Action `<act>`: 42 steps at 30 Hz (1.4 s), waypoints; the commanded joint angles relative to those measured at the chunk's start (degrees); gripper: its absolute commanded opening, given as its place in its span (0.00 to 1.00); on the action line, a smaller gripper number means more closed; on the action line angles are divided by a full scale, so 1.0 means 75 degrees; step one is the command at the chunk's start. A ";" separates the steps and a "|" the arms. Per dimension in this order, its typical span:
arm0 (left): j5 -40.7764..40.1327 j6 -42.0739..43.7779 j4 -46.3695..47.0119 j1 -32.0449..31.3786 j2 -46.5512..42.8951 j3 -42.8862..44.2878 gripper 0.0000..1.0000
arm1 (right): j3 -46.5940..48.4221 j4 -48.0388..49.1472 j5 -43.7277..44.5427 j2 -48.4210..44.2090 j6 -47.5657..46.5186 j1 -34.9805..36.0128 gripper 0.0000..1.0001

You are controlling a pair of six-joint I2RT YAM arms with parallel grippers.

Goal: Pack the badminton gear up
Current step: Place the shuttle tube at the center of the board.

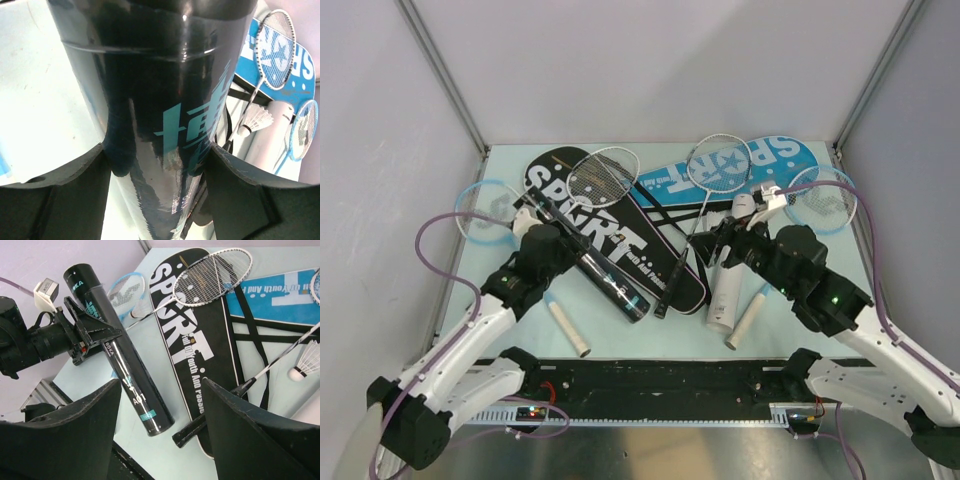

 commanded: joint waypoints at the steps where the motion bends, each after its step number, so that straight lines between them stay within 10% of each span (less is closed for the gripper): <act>1: -0.0337 -0.1120 0.0347 0.0130 0.0339 -0.0045 0.32 | -0.0065 -0.0057 -0.0176 0.0148 0.0207 -0.0186 0.70; 13: -0.0003 -0.1184 0.0118 0.0150 0.1473 -0.0595 0.38 | -0.0223 -0.0109 -0.0518 0.0750 0.0346 -0.0729 0.68; 32: -0.0041 -0.0782 0.0120 -0.0075 0.1701 -0.0605 0.81 | -0.0737 -0.1172 0.0115 0.1098 0.0097 -0.1900 0.70; 42: -0.0471 -0.0080 0.0118 -0.0225 0.1242 -0.0371 0.83 | -0.1307 -0.1063 0.0421 0.1321 0.0441 -0.2536 0.70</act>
